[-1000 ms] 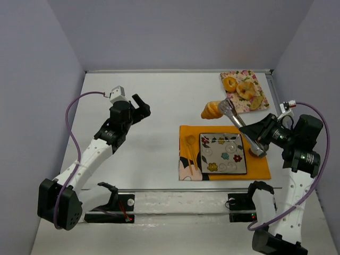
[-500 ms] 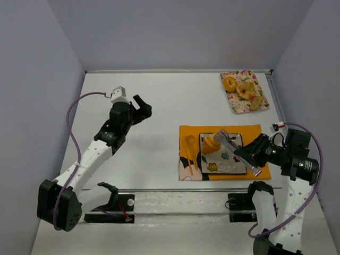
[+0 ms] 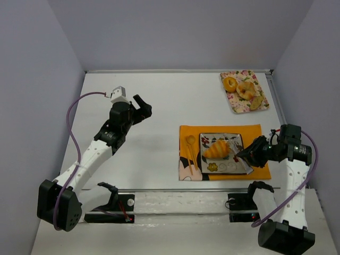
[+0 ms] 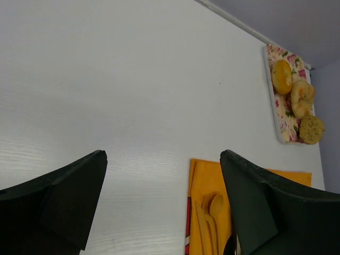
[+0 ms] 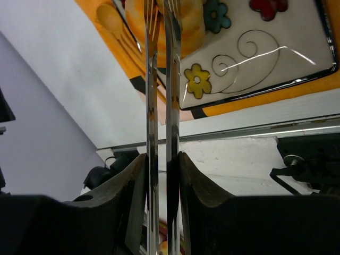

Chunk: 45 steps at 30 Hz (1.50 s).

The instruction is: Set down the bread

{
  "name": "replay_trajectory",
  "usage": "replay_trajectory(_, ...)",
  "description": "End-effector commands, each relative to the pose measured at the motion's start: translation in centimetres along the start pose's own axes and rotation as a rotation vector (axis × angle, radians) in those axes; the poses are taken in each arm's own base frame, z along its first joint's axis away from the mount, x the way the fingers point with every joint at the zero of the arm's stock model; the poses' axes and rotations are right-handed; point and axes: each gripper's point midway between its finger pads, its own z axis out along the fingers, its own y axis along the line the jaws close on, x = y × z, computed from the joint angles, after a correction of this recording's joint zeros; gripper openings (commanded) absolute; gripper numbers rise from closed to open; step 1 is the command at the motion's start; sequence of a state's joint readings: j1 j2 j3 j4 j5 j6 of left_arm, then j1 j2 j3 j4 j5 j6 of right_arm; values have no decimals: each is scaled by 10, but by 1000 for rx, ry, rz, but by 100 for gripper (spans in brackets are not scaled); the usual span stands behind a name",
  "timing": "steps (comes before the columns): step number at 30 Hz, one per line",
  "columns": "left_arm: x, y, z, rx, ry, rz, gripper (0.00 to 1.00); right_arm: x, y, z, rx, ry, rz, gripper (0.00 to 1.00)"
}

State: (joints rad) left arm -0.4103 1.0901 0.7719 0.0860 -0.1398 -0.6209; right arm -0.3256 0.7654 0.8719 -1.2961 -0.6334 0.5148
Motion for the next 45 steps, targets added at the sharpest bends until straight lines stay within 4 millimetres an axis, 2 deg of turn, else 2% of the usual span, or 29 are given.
replay_trajectory(1, -8, -4, 3, 21, -34, 11, 99, -17, -10, 3, 74, -74, 10, 34)
replay_trajectory(2, -7, -4, 3, 21, -30, 12, 99, -19, -11, 2, 82, -87, 11, 35)
replay_trajectory(4, -6, -4, 5, 22, -25, 14, 99, -23, -13, -1, 104, -113, 6, 55)
replay_trajectory(11, -4, -5, 5, 27, -17, 14, 99, -28, -13, -1, 111, -128, -11, 63)
replay_trajectory(14, -4, -5, 5, 32, -18, 12, 99, -32, -11, -3, 109, -147, -25, 62)
replay_trajectory(15, -4, -5, 4, 30, -19, 12, 99, -37, -7, -5, 101, -168, -39, 58)
replay_trajectory(17, -3, -5, 4, 32, -18, 12, 99, -41, 0, -8, 80, -188, -62, 56)
replay_trajectory(20, -4, -6, 3, 35, -19, 15, 99, -48, 30, -16, -48, -207, -138, 50)
replay_trajectory(29, -13, -8, -4, 41, -49, 13, 99, -89, 85, -45, -177, -377, -255, 48)
replay_trajectory(31, -15, -7, -6, 37, -54, 14, 99, -109, 85, -48, -129, -437, -260, 48)
replay_trajectory(32, -16, -7, -6, 33, -61, 13, 99, -120, 90, -56, -112, -484, -273, 48)
replay_trajectory(33, -17, -6, -7, 31, -66, 12, 99, -140, 82, -57, -40, -547, -253, 49)
replay_trajectory(34, -18, -7, -7, 32, -67, 14, 99, -149, 80, -63, -13, -598, -250, 49)
replay_trajectory(37, -20, -6, -9, 25, -74, 14, 99, -187, 77, -64, 70, -677, -233, 49)
replay_trajectory(38, -22, -5, -10, 20, -80, 14, 99, -205, 74, -53, 98, -669, -225, 49)
replay_trajectory(40, -22, -4, -11, 15, -83, 14, 99, -228, 69, -50, 157, -692, -211, 49)
replay_trajectory(41, -23, -3, -11, 9, -85, 16, 99, -247, 65, -41, 204, -693, -211, 48)
replay_trajectory(42, -24, -3, -12, 8, -90, 15, 99, -249, 66, -42, 199, -700, -214, 48)
replay_trajectory(43, -24, -2, -12, 6, -89, 15, 99, -265, 57, -32, 252, -692, -209, 47)
replay_trajectory(45, -25, -3, -14, 7, -96, 11, 99, -286, 64, -32, 258, -728, -235, 47)
